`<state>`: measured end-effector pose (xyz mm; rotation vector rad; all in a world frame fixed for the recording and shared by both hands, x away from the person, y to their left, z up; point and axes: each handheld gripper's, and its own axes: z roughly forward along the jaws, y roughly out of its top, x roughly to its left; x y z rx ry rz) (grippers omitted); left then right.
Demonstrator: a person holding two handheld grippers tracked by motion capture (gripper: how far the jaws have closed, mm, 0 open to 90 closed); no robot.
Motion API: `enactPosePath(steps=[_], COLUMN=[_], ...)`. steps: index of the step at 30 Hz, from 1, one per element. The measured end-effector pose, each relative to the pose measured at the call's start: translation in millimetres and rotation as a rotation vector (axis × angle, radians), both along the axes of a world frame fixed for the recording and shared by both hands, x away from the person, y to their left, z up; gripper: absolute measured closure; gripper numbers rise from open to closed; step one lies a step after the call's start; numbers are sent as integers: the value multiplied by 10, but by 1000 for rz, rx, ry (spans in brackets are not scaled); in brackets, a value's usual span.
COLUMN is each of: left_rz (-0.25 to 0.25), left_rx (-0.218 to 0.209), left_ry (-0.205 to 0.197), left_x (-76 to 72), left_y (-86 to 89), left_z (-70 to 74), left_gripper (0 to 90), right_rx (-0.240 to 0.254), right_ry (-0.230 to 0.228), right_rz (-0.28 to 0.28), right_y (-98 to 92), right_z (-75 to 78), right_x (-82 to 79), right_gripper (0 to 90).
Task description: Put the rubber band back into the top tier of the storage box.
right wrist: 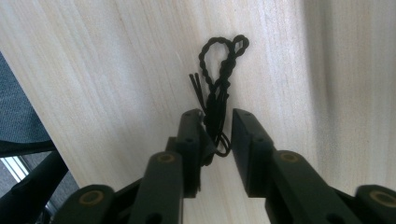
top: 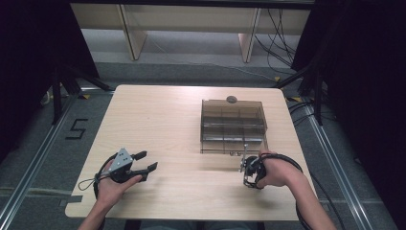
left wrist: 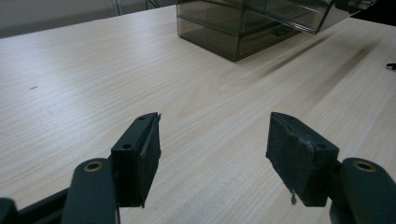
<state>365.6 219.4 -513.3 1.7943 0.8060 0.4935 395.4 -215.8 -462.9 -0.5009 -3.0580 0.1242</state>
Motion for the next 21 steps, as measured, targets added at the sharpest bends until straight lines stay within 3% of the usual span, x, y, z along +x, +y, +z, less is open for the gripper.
enactPosePath(steps=[8,10,12,13,15,17,18,21], left_rz=[-3,-2,0,0,-1,-1,-1,1], left_rx=[-4,2,0,0,-2,-6,-4,-5], left_ry=[-2,1,0,0,-1,-3,-1,-4], left_x=[2,1,0,-1,0,-1,-2,-4], left_y=[2,3,1,0,-1,-3,-2,-3], left_z=[-3,1,0,0,-1,-2,-1,-2], left_gripper=[345,345,345,345,346,346,346,346], right_rx=[-10,4,-15,-19,0,-11,-21,15], right_ry=[5,7,15,13,19,25,5,26], right_rz=[-10,7,-20,-6,1,-27,-20,-12], right_y=[1,-2,4,5,1,10,13,1], right_z=[-49,-47,-19,-9,0,32,45,61], right_x=[13,22,7,14,14,-7,-11,-11], right_gripper=[866,872,876,876,877,877,877,877])
